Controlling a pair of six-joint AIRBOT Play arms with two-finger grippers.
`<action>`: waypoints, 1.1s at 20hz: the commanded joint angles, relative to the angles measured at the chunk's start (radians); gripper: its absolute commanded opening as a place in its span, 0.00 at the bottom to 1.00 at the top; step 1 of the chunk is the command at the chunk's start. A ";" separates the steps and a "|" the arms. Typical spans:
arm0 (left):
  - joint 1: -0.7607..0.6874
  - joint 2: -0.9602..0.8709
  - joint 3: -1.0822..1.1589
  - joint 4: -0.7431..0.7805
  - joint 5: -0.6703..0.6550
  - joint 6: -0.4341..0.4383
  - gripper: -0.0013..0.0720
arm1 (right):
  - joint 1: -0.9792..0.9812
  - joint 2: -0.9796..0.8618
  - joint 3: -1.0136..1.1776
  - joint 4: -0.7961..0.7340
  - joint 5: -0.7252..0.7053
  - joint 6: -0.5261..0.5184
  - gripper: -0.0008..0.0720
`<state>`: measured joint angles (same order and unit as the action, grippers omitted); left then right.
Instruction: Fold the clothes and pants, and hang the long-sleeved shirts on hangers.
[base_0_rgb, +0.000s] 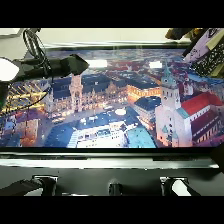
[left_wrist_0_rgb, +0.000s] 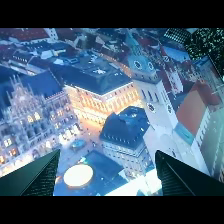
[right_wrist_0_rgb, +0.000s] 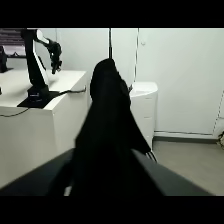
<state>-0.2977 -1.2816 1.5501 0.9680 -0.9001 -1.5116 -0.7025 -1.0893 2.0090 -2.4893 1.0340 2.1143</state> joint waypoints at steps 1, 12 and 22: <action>-0.003 0.000 0.000 0.000 0.000 0.000 0.93 | -0.003 0.054 0.000 0.026 0.092 -0.008 0.87; 0.021 0.003 0.000 0.069 -0.066 -0.045 0.93 | 0.011 0.053 0.000 1.560 -0.046 -0.706 0.80; 0.187 0.132 -0.136 0.412 -0.401 -0.034 0.92 | 0.809 -0.060 -0.491 0.986 0.320 -0.684 0.73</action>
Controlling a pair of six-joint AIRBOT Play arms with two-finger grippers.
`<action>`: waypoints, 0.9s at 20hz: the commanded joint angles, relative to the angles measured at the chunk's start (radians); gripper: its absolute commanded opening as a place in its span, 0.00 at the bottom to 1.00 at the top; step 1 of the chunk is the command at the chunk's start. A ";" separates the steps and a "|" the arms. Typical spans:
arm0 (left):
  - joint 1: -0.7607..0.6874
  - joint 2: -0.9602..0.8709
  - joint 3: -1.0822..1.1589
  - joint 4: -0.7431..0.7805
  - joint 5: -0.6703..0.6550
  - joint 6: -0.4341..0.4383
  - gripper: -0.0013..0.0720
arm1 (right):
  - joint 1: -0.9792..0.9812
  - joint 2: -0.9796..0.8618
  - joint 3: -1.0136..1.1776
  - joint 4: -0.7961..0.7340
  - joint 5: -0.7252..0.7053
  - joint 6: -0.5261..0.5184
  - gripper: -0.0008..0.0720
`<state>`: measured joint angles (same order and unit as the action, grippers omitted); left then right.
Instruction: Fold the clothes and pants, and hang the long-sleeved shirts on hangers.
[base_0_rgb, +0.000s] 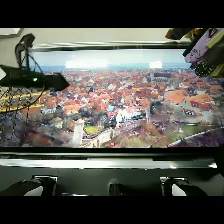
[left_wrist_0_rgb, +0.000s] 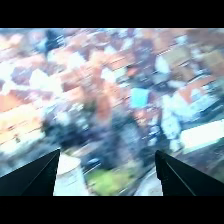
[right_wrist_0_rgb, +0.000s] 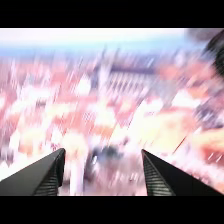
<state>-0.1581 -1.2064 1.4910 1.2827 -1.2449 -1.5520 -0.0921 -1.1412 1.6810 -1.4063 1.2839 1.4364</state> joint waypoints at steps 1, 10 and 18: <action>0.063 0.084 -0.129 0.098 -0.056 0.015 0.88 | 0.249 -0.008 -0.231 -0.101 0.060 0.003 0.73; 0.079 0.204 -0.439 0.098 -0.013 0.086 0.05 | 0.339 -0.008 -0.538 -0.098 0.041 0.053 0.07; 0.079 0.203 -0.439 0.098 -0.011 0.086 0.05 | 0.339 -0.008 -0.538 -0.098 0.045 0.052 0.07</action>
